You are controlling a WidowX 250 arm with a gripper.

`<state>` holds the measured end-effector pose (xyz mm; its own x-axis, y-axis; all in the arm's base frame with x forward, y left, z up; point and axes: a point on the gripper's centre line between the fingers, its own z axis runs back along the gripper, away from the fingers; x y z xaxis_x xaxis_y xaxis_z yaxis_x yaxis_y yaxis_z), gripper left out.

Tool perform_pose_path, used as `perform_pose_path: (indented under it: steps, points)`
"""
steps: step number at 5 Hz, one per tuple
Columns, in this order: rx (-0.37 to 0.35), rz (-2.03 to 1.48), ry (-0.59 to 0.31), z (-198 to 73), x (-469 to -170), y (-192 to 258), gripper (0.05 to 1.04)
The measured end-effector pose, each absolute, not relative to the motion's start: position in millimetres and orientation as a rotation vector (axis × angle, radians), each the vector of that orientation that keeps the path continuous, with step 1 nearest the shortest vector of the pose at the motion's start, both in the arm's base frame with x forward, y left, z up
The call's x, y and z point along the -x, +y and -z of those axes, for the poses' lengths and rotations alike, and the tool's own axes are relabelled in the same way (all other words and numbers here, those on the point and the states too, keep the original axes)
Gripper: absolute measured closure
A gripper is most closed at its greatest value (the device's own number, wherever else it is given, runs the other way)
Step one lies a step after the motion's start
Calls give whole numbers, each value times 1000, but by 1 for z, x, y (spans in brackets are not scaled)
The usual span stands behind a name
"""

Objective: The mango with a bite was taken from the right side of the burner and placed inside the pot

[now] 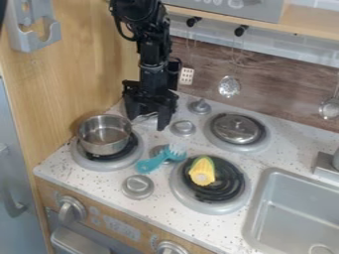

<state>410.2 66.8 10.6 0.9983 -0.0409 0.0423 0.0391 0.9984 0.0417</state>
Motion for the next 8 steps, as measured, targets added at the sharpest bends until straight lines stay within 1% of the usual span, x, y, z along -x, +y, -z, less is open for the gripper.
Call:
perform_pose_path:
  steps: [1,2,3,4,5,6,7,8]
  points:
    - [-28,40,1,7,-402,65,83]
    - [0,88,20,21,-371,30,83]
    - [-26,225,-61,2,-366,-33,83]
    - [-29,263,-82,-6,-361,-57,83]
    - [-53,253,-112,-20,-360,-74,83]
    - [-83,219,-116,-24,-359,-85,83]
    - [-84,162,-131,-27,-368,-82,83]
    - [-75,105,-97,-7,-376,-82,83]
